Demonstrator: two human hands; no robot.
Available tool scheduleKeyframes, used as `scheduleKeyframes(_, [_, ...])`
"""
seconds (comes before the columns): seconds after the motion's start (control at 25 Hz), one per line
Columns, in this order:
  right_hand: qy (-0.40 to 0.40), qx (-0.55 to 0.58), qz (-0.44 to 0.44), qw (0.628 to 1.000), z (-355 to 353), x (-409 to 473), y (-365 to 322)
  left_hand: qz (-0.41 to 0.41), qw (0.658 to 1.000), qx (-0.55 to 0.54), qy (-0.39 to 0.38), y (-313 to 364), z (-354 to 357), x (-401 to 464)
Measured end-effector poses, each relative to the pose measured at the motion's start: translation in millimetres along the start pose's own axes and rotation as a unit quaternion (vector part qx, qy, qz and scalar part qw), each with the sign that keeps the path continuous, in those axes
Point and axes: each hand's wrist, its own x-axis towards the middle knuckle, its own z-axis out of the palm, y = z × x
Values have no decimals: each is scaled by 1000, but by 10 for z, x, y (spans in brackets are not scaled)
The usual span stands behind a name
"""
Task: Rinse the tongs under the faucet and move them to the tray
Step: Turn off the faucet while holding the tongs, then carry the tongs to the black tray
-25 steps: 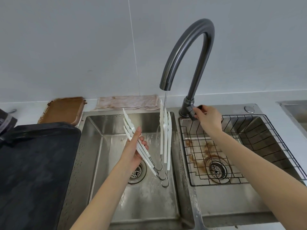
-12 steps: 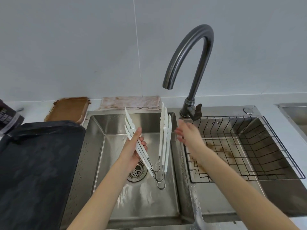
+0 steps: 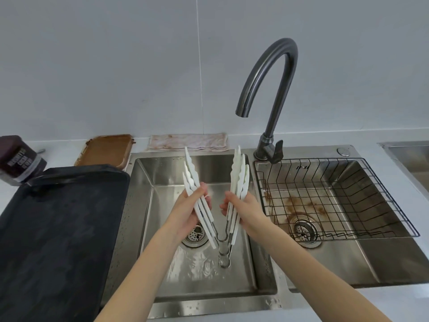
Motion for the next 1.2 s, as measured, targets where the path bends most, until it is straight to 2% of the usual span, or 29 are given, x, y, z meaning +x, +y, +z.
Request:
scheduleKeyframes(0.12, [8, 80, 159, 984, 55, -9, 162, -58, 998, 26, 31, -132, -104, -104])
scheduleKeyframes(0.16, [7, 96, 187, 978, 82, -27, 190, -65, 996, 53, 42, -164, -133, -129])
scheduleKeyframes(0.24, [15, 104, 165, 981, 154, -41, 233, -39, 994, 92, 43, -159, -187, -163])
scheduleKeyframes(0.32, [39, 88, 82, 992, 225, -32, 223, 5, 995, 100, 19, -76, -216, -164])
scheduleKeyframes(0.4, [50, 67, 45, 995, 279, -19, 186, 20, 993, 114, -1, -1, -242, -149])
scheduleKeyframes(0.6, [9, 112, 180, 977, 286, -8, 212, -12, 985, 167, 28, -10, -374, -121])
scheduleKeyframes(0.68, [-3, 133, 206, 970, 292, -31, 250, -18, 982, 183, 34, -6, -434, -121])
scheduleKeyframes(0.92, [-28, 107, 177, 978, 500, -51, 152, -26, 989, 145, 23, 157, -632, -145])
scheduleKeyframes(1.2, [-73, 88, 161, 980, 1108, -53, -17, 9, 992, 119, 41, 593, -1139, -214])
